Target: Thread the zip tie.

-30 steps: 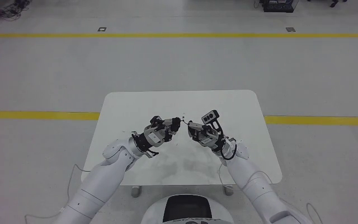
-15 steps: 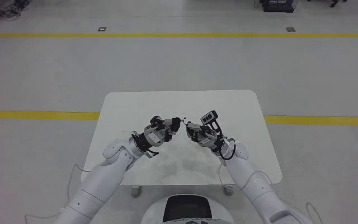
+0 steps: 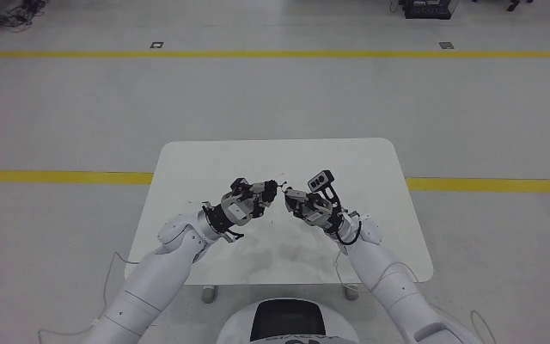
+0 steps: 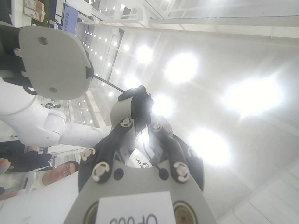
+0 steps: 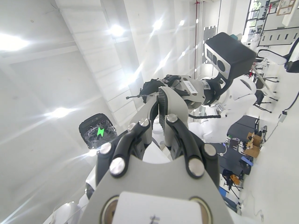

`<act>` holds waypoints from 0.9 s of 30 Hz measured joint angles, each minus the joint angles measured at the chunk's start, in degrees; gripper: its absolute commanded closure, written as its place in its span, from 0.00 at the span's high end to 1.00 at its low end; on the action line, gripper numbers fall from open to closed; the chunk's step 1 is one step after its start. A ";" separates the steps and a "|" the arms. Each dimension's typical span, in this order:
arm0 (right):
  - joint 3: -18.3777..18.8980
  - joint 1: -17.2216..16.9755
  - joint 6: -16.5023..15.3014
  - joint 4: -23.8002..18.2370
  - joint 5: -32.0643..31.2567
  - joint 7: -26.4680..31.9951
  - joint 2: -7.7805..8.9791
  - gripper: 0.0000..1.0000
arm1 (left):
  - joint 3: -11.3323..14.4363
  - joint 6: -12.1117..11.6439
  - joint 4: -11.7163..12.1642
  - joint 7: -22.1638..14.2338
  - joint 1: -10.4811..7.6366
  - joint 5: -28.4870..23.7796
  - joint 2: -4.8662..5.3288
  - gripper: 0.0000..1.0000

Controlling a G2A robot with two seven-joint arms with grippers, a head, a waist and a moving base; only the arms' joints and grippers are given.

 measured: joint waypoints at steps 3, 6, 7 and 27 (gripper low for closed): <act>-0.06 0.08 0.10 0.05 -0.21 -0.14 0.02 0.00 | 0.00 0.00 0.00 0.00 0.00 0.00 0.00 0.00; -0.14 0.16 0.19 0.09 -0.41 -0.25 0.04 0.00 | 0.00 0.00 0.00 0.00 0.00 0.00 0.00 0.00; -0.17 0.20 0.23 0.11 -0.52 -0.30 0.05 0.00 | 0.00 0.00 0.00 0.00 0.00 0.00 0.00 0.00; -0.67 0.43 0.18 0.70 -1.36 -0.93 0.12 0.00 | 0.00 0.00 0.00 0.00 0.00 0.00 0.00 0.00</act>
